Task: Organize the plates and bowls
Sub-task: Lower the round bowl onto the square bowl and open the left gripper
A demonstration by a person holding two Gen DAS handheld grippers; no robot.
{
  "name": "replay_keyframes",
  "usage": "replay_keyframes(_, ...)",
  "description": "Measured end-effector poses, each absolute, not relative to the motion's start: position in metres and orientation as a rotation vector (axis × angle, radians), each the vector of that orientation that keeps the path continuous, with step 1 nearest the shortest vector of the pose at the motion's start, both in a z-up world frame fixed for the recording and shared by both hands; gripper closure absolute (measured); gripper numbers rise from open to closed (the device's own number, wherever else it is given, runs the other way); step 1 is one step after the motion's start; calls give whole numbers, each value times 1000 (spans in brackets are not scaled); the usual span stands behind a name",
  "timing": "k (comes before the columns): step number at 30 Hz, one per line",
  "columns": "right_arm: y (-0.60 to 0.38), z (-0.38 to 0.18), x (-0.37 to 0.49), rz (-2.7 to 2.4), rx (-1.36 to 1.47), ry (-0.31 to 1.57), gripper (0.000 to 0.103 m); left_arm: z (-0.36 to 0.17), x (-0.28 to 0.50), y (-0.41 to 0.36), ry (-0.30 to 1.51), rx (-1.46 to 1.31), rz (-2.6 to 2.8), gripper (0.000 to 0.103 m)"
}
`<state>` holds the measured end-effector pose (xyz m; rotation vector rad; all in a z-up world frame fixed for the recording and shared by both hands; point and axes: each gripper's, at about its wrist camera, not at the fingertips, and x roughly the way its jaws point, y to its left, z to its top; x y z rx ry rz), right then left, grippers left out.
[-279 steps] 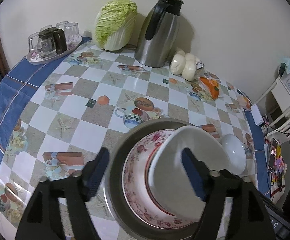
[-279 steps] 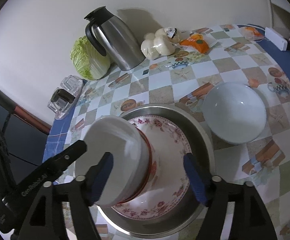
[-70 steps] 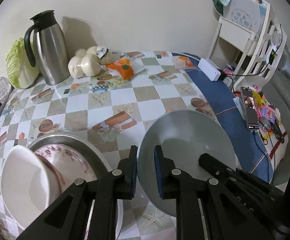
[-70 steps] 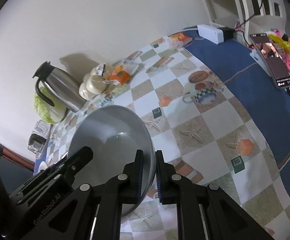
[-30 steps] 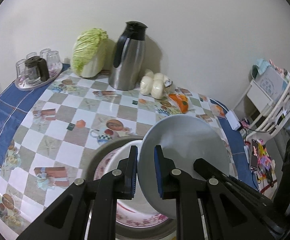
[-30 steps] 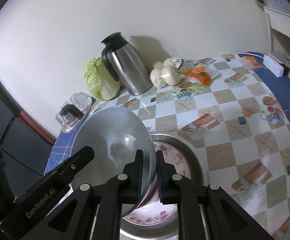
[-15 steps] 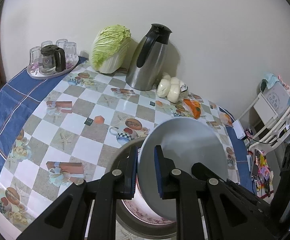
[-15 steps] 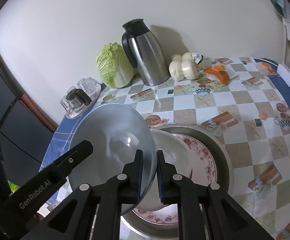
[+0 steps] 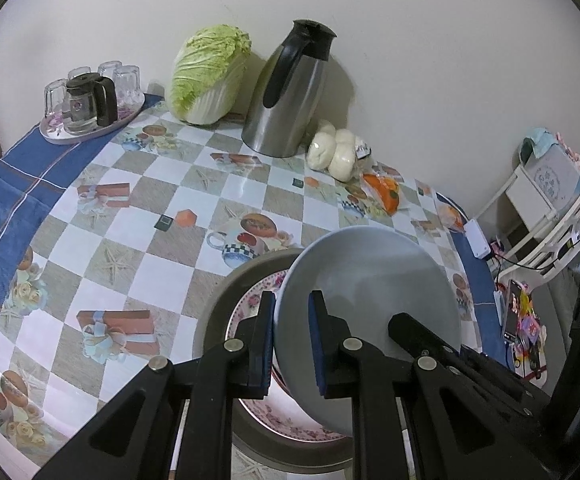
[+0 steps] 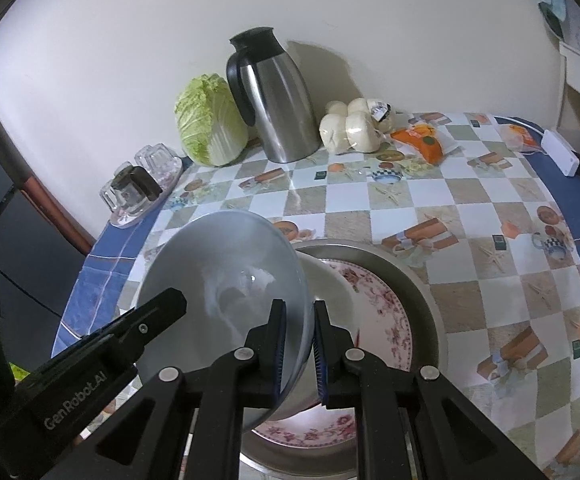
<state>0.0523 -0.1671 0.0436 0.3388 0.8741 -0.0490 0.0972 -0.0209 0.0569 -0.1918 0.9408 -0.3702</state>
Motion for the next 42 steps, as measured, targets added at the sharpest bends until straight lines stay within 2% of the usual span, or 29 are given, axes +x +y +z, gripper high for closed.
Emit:
replay_keyframes(10, -170, 37, 55, -69, 318, 889, 80, 43, 103, -26, 975, -184, -352, 86)
replay_keyframes(15, -172, 39, 54, -67, 329, 867, 80, 43, 104, -26, 969, -186, -351, 86)
replay_keyframes(17, -174, 42, 53, -70, 335, 847, 76, 42, 104, -27, 971, -179, -344, 86)
replay_keyframes(20, -177, 48, 50, -86, 328, 809, 61, 40, 105, -27, 978, -180, -342, 86)
replay_keyframes(29, -198, 44, 46, -127, 389, 805, 59, 40, 106, -25, 980, -187, -335, 86)
replay_keyframes(31, -204, 40, 46, -133, 411, 812, 52, 40, 106, -25, 982, -185, -327, 86)
replay_keyframes(37, -210, 28, 49, -119, 443, 839, 50, 39, 107, -23, 991, -191, -319, 81)
replay_keyframes(42, -209, 26, 49, -119, 431, 849, 50, 40, 106, -24, 989, -184, -322, 73)
